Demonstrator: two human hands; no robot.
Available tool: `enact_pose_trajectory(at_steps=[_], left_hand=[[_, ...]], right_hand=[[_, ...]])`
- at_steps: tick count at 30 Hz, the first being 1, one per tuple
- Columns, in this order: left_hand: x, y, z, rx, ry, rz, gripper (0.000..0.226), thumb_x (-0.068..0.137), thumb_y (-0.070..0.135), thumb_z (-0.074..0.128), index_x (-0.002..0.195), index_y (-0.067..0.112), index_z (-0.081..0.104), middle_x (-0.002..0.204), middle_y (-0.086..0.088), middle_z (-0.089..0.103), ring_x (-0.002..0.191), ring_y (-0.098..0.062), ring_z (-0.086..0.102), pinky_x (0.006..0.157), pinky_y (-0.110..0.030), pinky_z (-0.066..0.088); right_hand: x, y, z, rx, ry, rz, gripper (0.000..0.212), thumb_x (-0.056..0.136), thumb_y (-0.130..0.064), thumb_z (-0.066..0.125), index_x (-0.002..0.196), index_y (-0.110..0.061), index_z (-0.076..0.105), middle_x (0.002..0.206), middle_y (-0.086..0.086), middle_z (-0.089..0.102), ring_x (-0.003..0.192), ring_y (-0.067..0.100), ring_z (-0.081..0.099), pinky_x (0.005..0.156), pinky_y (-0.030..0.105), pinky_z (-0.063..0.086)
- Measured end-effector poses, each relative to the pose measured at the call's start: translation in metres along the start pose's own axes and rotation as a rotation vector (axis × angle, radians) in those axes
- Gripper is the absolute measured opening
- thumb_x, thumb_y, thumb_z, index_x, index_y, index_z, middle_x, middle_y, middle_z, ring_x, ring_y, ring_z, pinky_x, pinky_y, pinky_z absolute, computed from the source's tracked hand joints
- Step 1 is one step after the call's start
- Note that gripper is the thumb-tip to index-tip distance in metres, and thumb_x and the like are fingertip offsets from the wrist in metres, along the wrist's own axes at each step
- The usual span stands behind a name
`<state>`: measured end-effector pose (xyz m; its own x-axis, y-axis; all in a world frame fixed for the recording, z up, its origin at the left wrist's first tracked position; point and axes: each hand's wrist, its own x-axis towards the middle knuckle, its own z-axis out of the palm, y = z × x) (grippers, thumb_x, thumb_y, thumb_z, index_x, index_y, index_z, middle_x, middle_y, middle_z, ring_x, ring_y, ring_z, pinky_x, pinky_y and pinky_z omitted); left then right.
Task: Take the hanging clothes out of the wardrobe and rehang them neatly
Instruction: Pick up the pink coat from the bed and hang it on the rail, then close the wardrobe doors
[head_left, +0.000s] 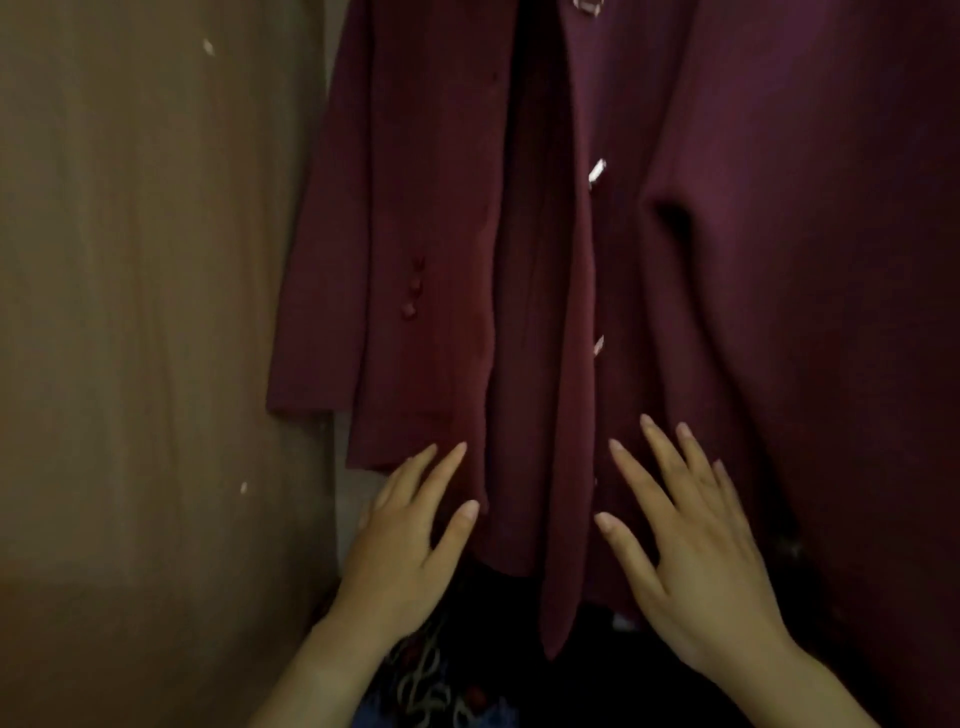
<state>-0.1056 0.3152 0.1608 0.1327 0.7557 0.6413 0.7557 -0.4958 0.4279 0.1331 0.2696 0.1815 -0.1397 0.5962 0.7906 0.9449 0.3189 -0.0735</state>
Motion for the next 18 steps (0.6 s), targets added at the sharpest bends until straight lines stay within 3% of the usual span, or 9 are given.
enact_pose_trajectory(at_steps=[3, 7, 12, 15, 18], left_hand=[[-0.046, 0.011, 0.001, 0.110, -0.055, -0.036, 0.058, 0.080, 0.075, 0.004, 0.136, 0.061, 0.004, 0.154, 0.020, 0.012, 0.142, -0.004, 0.008, 0.115, -0.039, 0.005], [-0.119, 0.024, 0.001, 0.227, -0.102, -0.144, 0.063, 0.081, 0.074, 0.005, 0.141, 0.054, 0.006, 0.154, 0.019, 0.015, 0.142, -0.005, 0.009, 0.116, -0.046, 0.012], [-0.221, 0.052, -0.009, 0.310, -0.055, -0.342, 0.062, 0.088, 0.068, 0.015, 0.144, 0.042, 0.023, 0.146, 0.006, 0.038, 0.131, -0.017, 0.037, 0.105, -0.045, 0.034], [-0.287, 0.080, -0.019, 0.419, -0.026, -0.445, 0.060, 0.089, 0.059, 0.029, 0.138, 0.028, 0.042, 0.135, -0.003, 0.051, 0.121, -0.024, 0.049, 0.096, -0.045, 0.044], [-0.355, 0.106, -0.038, 0.515, -0.063, -0.565, 0.058, 0.089, 0.060, 0.030, 0.137, 0.029, 0.042, 0.135, -0.001, 0.050, 0.118, -0.024, 0.050, 0.095, -0.043, 0.045]], right_hand=[[-0.039, -0.010, 0.002, 0.104, -0.064, 0.031, 0.060, 0.092, -0.058, 0.023, 0.146, -0.032, 0.023, 0.157, -0.010, 0.009, 0.145, 0.008, -0.002, 0.116, 0.037, 0.005], [-0.090, -0.021, 0.005, 0.224, -0.216, 0.015, 0.062, 0.091, -0.061, 0.020, 0.147, -0.034, 0.019, 0.156, -0.012, 0.006, 0.144, 0.007, -0.004, 0.115, 0.035, 0.005], [-0.153, -0.035, -0.003, 0.367, -0.512, -0.062, 0.076, 0.079, -0.070, 0.001, 0.148, -0.037, 0.006, 0.154, -0.017, -0.007, 0.142, 0.004, -0.009, 0.115, 0.031, 0.003], [-0.193, -0.049, -0.009, 0.447, -0.632, -0.157, 0.080, 0.078, -0.070, 0.003, 0.148, -0.033, 0.014, 0.156, -0.012, 0.003, 0.143, 0.009, 0.000, 0.116, 0.038, 0.014], [-0.233, -0.075, -0.014, 0.516, -0.742, -0.269, 0.087, 0.075, -0.073, 0.000, 0.148, -0.030, 0.019, 0.157, -0.008, 0.007, 0.145, 0.016, 0.006, 0.116, 0.039, 0.017]])
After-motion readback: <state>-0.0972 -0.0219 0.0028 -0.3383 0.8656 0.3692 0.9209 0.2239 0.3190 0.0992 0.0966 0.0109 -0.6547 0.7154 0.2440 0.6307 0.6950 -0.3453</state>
